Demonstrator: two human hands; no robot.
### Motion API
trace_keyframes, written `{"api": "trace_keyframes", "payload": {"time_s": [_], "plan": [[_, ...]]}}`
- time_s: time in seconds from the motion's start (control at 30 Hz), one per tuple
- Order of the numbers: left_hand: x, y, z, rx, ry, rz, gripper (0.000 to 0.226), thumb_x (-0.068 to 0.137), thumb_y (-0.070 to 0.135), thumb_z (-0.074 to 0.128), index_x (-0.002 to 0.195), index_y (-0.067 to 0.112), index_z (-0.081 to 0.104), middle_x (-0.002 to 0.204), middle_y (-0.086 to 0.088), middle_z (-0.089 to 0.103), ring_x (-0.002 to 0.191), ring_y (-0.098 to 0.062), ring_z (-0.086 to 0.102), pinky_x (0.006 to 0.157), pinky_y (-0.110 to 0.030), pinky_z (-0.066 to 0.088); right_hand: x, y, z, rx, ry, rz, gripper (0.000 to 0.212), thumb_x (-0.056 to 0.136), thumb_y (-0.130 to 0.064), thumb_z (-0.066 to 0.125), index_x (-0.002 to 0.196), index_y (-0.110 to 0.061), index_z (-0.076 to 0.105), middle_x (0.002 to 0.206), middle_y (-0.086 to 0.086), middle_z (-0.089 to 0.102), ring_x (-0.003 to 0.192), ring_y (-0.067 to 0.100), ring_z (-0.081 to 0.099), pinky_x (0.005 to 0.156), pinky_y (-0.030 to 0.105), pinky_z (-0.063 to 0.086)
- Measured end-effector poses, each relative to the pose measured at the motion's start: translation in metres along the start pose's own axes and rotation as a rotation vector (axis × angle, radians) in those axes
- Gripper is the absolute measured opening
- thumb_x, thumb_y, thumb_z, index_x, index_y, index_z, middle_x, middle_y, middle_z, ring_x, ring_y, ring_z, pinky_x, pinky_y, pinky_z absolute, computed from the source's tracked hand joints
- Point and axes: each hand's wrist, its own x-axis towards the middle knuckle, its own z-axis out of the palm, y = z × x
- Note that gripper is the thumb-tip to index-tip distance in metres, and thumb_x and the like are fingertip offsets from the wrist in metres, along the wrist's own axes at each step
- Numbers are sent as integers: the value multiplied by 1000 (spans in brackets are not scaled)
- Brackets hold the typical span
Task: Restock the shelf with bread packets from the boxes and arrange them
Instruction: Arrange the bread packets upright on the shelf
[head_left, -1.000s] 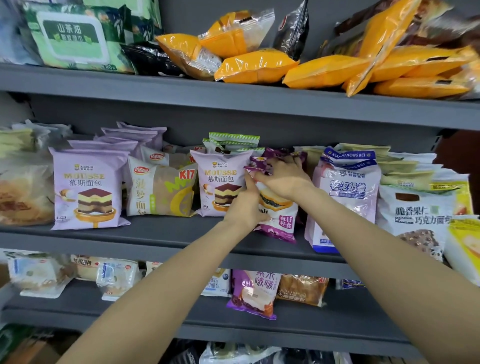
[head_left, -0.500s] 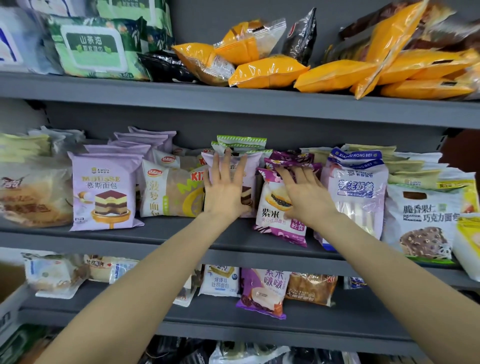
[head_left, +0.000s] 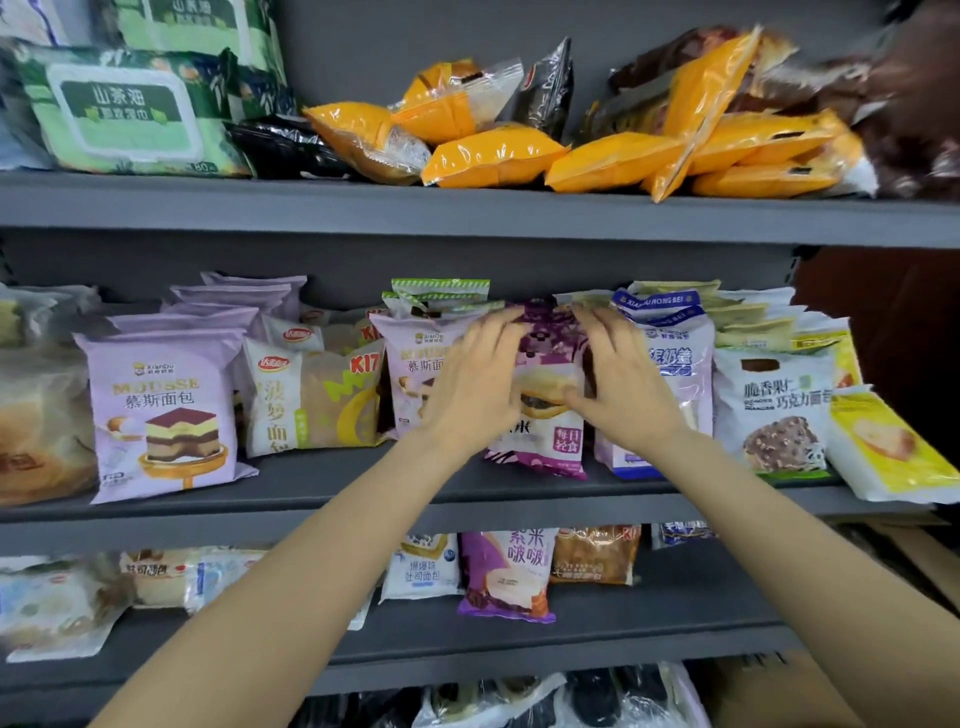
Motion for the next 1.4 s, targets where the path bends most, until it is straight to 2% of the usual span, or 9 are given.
{"api": "trace_keyframes", "payload": {"time_s": [0.13, 0.23, 0.37, 0.6, 0.77, 0.93, 1.03, 1.23, 1.4], "plan": [[10, 29, 12, 155, -107, 224, 72, 71, 24, 70, 136, 8, 44, 141, -8, 45, 133, -26, 41, 108, -35, 32, -23, 40, -21, -103, -15, 177, 82, 76, -22, 73, 144, -12, 28, 148, 13, 24, 138, 30, 22, 111, 42, 30], [25, 52, 23, 277, -280, 156, 101, 71, 48, 73, 148, 9, 20, 154, -8, 25, 143, -23, 20, 118, -36, 12, -32, 66, -25, -214, -155, 253, 104, 74, -37, 76, 150, -16, 8, 154, 17, 11, 144, 32, 8, 114, 44, 24], [51, 79, 42, 447, -350, -14, 123, 63, 58, 76, 150, 8, 5, 152, -13, 27, 142, -28, 24, 117, -47, 11, -27, 80, -23, -203, -259, 268, 120, 70, -47, 76, 150, -21, -9, 152, 21, 7, 141, 36, 11, 111, 43, 28], [66, 89, 68, 597, -429, -197, 128, 65, 61, 73, 150, 9, -7, 154, -12, 24, 143, -28, 18, 113, -61, 4, -5, 95, -18, -59, -204, 301, 119, 73, -48, 74, 149, -20, -14, 144, 30, 17, 134, 41, 23, 105, 44, 34], [64, 95, 81, 610, -472, -183, 133, 60, 69, 71, 150, 11, -8, 153, -14, 20, 143, -30, 16, 111, -64, -1, -2, 94, -7, 63, -326, 271, 124, 69, -52, 75, 150, -20, -13, 149, 37, -4, 141, 47, 4, 113, 46, 24], [87, 95, 69, 335, -540, -293, 83, 79, 41, 63, 147, 22, 20, 156, -8, 10, 145, -28, 6, 117, -54, 1, -6, 95, -5, 161, -294, 263, 119, 72, -42, 77, 150, -22, -10, 149, 35, -12, 142, 46, -4, 115, 42, 17], [121, 85, 66, 169, -413, -336, 44, 89, 20, 52, 132, 25, 44, 144, -4, 40, 130, -28, 40, 107, -39, 33, -6, 97, 0, 151, -278, 268, 116, 72, -40, 78, 150, -22, -6, 149, 34, -14, 142, 45, -4, 115, 44, 17], [164, 69, 99, -80, -477, -410, 55, 96, 2, 42, 147, 15, 29, 151, -10, 35, 131, -27, 45, 107, -35, 40, 0, 104, 8, -234, -8, 118, 106, 57, -45, 84, 140, 2, 37, 151, 34, 10, 142, 47, 13, 112, 49, 26], [181, 65, 105, -89, -488, -444, 27, 95, 17, 53, 117, 3, 61, 123, -15, 62, 105, -25, 60, 80, -26, 42, 3, 107, 7, -219, -117, 10, 104, 79, -43, 69, 151, -10, 2, 157, 21, -5, 147, 32, -8, 118, 39, 8]]}}
